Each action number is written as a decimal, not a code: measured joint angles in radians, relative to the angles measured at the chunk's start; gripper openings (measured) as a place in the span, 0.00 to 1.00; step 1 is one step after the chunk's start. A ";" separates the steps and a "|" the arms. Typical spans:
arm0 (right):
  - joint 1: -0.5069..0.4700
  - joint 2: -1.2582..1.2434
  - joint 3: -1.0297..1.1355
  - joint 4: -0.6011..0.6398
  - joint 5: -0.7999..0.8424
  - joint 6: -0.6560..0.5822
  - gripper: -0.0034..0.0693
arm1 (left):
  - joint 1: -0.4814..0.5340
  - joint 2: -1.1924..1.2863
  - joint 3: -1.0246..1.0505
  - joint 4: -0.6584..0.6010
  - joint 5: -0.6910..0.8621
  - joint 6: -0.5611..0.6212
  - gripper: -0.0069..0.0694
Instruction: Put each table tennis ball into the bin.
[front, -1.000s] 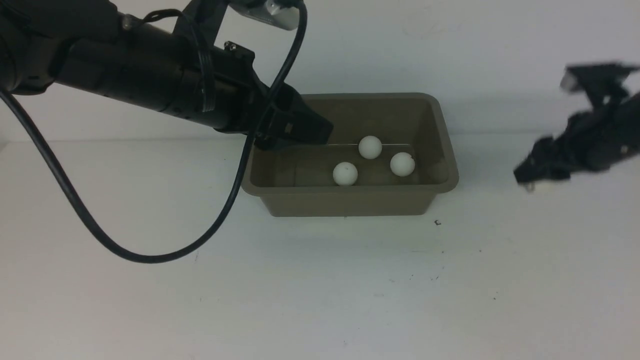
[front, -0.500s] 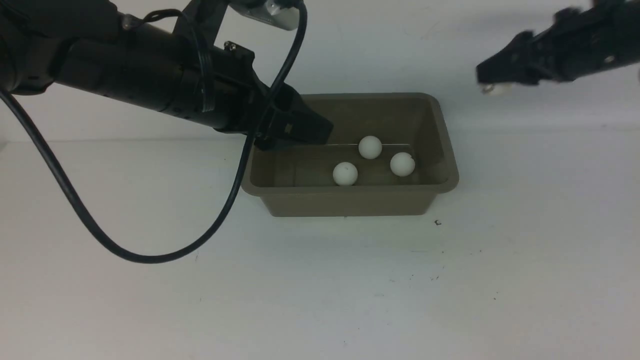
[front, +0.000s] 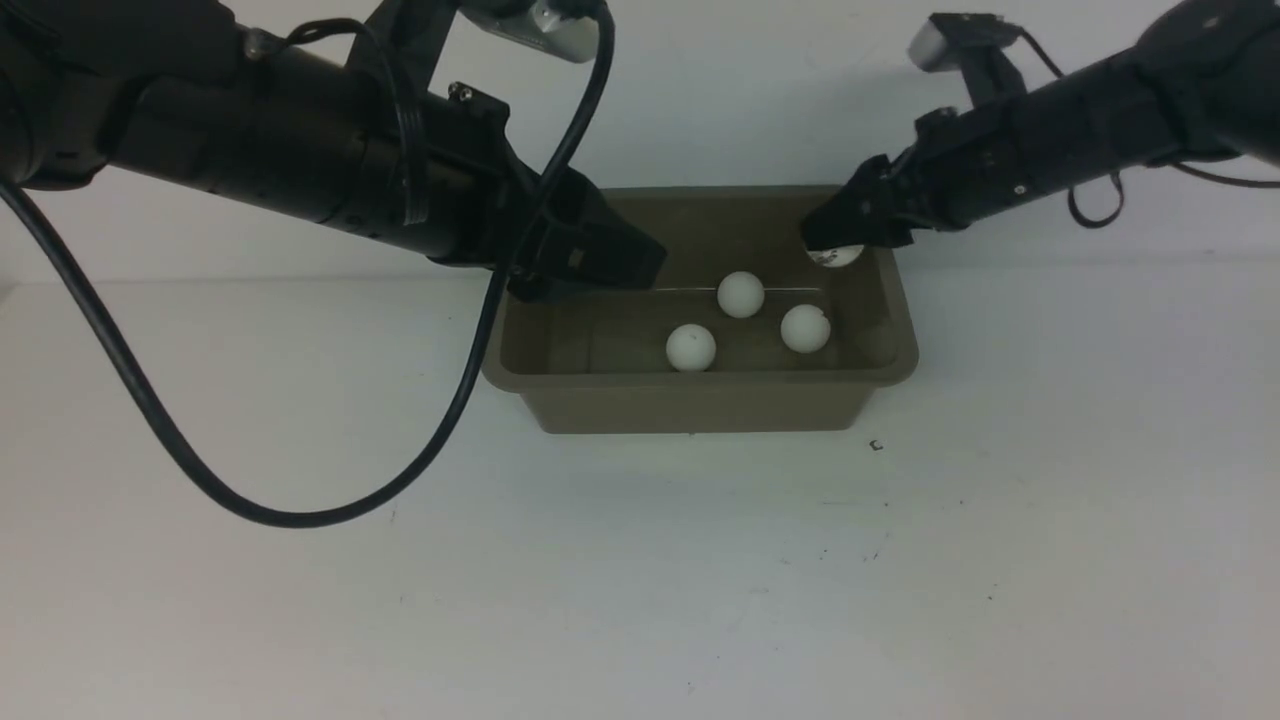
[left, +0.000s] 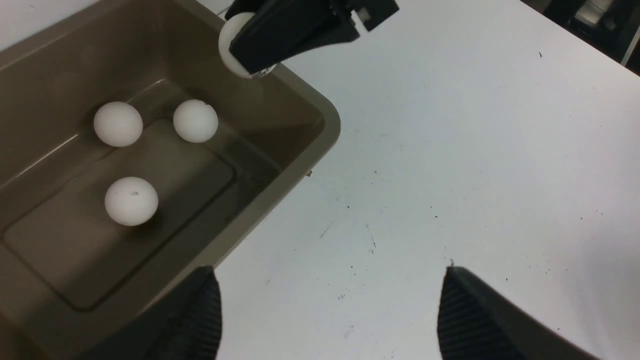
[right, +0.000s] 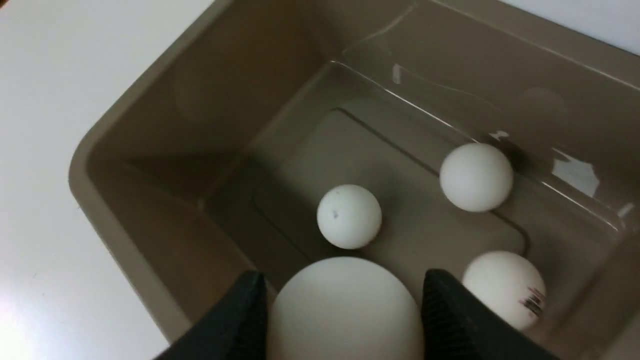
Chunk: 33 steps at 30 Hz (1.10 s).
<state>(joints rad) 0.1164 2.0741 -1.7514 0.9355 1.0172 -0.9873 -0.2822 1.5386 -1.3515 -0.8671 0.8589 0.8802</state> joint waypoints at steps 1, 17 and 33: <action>0.003 0.000 -0.002 -0.001 0.000 0.000 0.54 | 0.000 0.000 0.000 0.000 0.000 0.000 0.77; 0.007 -0.001 -0.005 0.185 -0.090 -0.018 0.85 | 0.000 0.000 0.000 0.000 0.000 0.000 0.77; -0.105 -0.356 -0.046 0.133 -0.298 -0.148 0.83 | 0.000 0.000 0.000 0.000 0.000 0.007 0.77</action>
<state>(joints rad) 0.0112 1.7185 -1.7974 1.0683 0.7195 -1.1358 -0.2822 1.5386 -1.3515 -0.8671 0.8589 0.8872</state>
